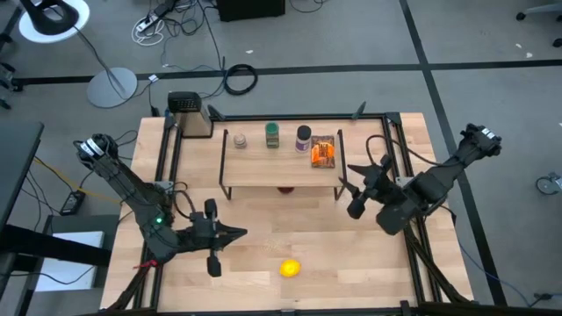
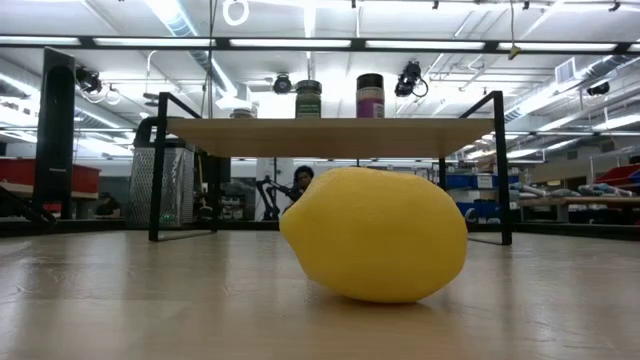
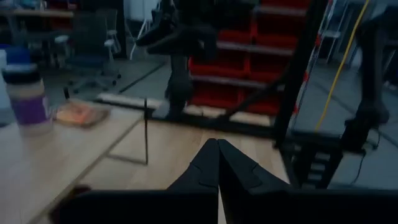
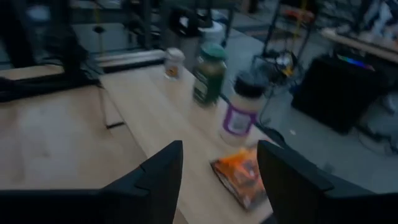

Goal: Shelf spices
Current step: Return to Home Position

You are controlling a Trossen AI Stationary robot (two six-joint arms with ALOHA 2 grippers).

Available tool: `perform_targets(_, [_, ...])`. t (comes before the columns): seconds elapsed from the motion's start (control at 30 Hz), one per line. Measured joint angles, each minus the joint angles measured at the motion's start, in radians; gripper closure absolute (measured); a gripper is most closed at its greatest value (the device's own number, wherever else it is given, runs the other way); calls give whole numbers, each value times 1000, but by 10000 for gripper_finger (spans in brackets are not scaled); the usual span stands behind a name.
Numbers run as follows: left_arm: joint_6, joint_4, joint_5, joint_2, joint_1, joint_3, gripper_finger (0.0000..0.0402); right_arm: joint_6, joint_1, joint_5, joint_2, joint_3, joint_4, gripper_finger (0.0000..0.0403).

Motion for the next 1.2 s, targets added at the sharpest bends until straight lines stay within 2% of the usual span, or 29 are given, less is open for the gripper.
perform_targets(0.13, [148,106,-2,-13,-12,43,398,-191,33,3,0,108,28,207])
perform_targets(0.27, [324,77,-32,-57,-42,148,398,-377,64,4,0,247,32,242])
perform_targets(0.4, [440,-55,-107,-109,-86,285,398,-547,117,5,0,388,32,312])
perform_targets(0.5, [461,-237,-180,-141,-140,409,398,-639,175,27,0,478,32,380])
perform_targets(0.53, [461,-309,-208,-147,-160,451,398,-669,198,38,0,503,33,391])
perform_targets(0.67, [461,-532,-369,-150,-264,598,398,-779,309,156,-1,575,34,398])
perform_targets(0.8, [493,-613,-561,-151,-382,678,398,-913,448,329,-6,598,35,400])
perform_targets(0.87, [527,-616,-598,-156,-439,690,398,-967,526,377,-16,599,28,401])
perform_targets(1.03, [540,-641,-604,-175,-559,679,398,-947,678,380,-44,599,-29,401])
perform_targets(1.2, [461,-669,-598,-171,-573,607,400,-733,733,376,-47,599,-198,402])
